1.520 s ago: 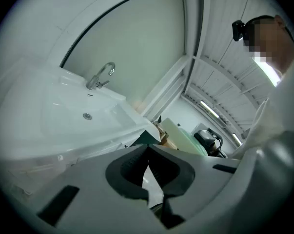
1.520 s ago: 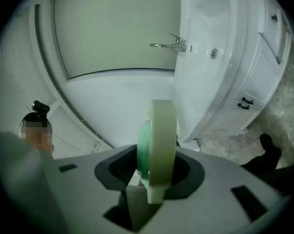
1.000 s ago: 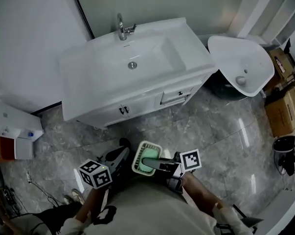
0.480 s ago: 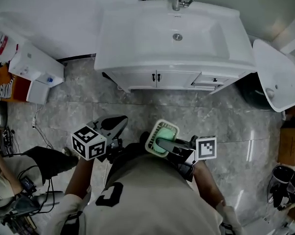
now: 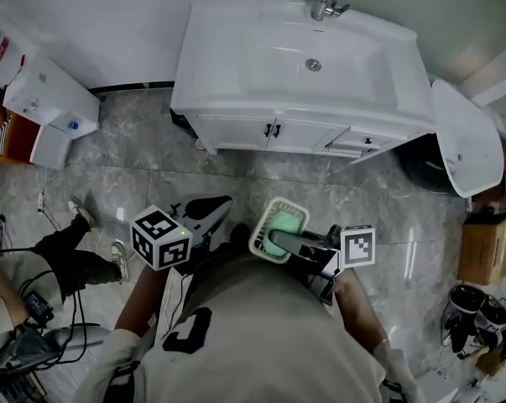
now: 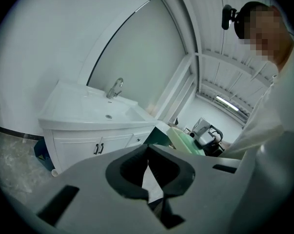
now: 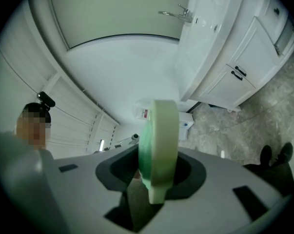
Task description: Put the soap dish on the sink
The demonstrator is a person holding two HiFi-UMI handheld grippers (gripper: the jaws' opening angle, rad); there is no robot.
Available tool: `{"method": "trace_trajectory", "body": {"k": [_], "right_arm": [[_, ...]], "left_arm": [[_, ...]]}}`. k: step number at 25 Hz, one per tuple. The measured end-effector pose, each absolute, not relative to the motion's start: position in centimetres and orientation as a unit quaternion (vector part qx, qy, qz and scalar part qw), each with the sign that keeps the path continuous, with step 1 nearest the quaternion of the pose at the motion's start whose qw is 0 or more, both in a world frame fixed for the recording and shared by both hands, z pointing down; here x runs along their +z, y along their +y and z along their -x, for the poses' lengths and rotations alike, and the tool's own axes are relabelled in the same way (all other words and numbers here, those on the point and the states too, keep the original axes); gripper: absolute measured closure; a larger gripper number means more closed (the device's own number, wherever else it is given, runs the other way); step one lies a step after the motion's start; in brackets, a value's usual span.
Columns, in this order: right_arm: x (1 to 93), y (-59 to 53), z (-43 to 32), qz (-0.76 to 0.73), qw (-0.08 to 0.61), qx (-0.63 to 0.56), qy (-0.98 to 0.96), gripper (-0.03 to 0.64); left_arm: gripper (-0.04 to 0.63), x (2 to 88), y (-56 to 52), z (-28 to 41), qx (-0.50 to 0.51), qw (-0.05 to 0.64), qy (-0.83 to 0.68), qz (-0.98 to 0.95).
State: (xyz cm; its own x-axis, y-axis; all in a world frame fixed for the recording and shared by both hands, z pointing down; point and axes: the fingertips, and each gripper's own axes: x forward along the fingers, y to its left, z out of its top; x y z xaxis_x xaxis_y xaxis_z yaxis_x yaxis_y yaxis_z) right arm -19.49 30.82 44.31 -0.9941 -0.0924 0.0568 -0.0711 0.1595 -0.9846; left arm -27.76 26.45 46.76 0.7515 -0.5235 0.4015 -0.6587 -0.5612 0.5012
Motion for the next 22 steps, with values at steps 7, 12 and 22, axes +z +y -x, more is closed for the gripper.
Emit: {"method": "trace_trajectory", "body": {"k": [7, 12, 22], "right_arm": [[44.2, 31.0, 21.0, 0.078, 0.004, -0.650, 0.756, 0.479], [45.0, 33.5, 20.9, 0.105, 0.003, -0.651, 0.752, 0.479], [45.3, 35.0, 19.6, 0.151, -0.004, -0.640, 0.753, 0.471]], "left_arm": [[0.575, 46.9, 26.9, 28.2, 0.098, 0.314, -0.308, -0.893], [0.575, 46.7, 28.8, 28.2, 0.081, 0.304, -0.297, -0.901], [0.575, 46.1, 30.3, 25.6, 0.052, 0.299, -0.235, -0.923]]}}
